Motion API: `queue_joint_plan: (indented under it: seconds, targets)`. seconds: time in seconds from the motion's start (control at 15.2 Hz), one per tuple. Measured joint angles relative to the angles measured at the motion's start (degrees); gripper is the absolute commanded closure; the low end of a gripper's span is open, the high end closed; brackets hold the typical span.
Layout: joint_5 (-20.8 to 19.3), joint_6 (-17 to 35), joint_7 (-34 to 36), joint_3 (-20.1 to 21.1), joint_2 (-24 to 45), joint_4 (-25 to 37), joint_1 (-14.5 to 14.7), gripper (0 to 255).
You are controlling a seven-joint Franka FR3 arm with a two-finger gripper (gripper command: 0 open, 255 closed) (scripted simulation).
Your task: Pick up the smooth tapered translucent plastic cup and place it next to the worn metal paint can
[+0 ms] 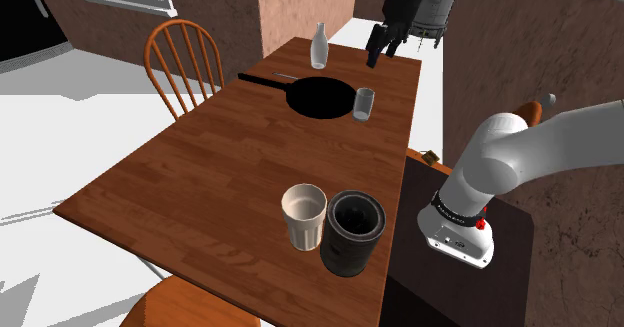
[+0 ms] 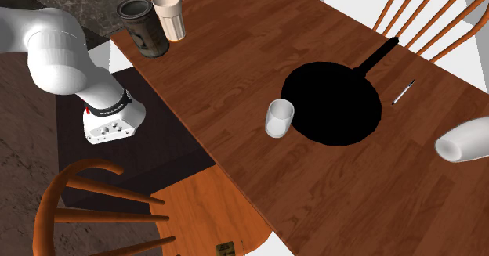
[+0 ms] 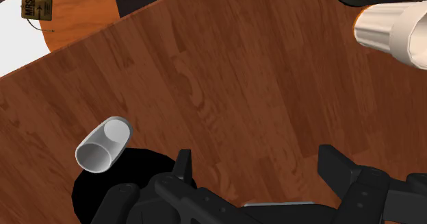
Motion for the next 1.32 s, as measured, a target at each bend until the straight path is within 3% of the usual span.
queue_joint_plan:
  seconds: [0.33, 0.73, 1.32]
  targets:
    - [-1.26, 3.54, -2.81, -2.75, 3.27, -1.27, -0.77, 0]
    - [-3.35, 11.27, -8.72, -8.45, 11.69, -2.42, -2.20, 0]
    - [-3.36, 21.17, -18.87, -16.95, 28.58, 1.69, -3.44, 0]
